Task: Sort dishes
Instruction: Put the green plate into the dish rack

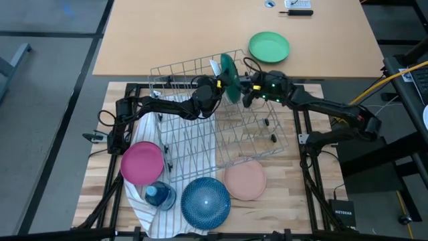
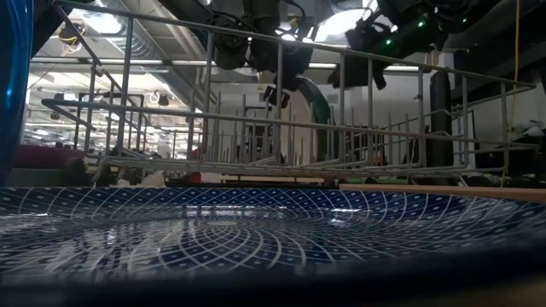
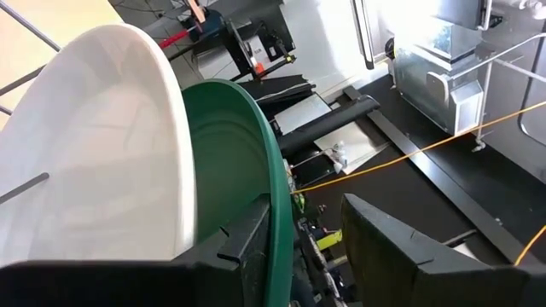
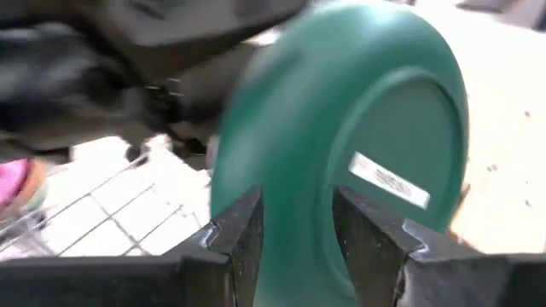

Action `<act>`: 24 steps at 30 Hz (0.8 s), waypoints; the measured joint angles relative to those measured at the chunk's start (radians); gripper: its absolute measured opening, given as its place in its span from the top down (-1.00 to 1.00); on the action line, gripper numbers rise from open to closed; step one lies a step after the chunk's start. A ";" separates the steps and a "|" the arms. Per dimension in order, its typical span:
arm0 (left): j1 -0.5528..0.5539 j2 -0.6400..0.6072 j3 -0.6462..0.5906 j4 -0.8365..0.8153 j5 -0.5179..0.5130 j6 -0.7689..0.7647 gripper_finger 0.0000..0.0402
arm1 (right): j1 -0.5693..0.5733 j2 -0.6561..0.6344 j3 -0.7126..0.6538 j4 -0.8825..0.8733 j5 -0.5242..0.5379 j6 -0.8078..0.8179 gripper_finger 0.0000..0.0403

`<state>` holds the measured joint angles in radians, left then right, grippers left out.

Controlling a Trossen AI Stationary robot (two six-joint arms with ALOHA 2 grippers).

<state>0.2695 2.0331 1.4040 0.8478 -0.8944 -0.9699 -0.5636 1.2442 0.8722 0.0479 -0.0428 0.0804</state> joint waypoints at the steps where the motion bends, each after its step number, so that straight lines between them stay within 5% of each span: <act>1: 0.000 0.000 0.000 0.000 0.000 -0.002 0.35 | 0.000 -0.012 0.000 0.000 -0.024 -0.019 0.28; 10: 0.009 0.000 0.000 0.001 0.001 -0.012 0.35 | 0.000 -0.061 0.000 -0.103 -0.264 -0.086 0.28; 24: 0.015 0.000 0.000 0.002 0.001 -0.054 0.35 | 0.000 -0.061 0.000 -0.225 -0.251 -0.090 0.28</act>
<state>0.2844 2.0331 1.4040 0.8494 -0.8932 -1.0243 -0.5636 1.1835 0.8719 -0.1770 -0.2936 -0.0097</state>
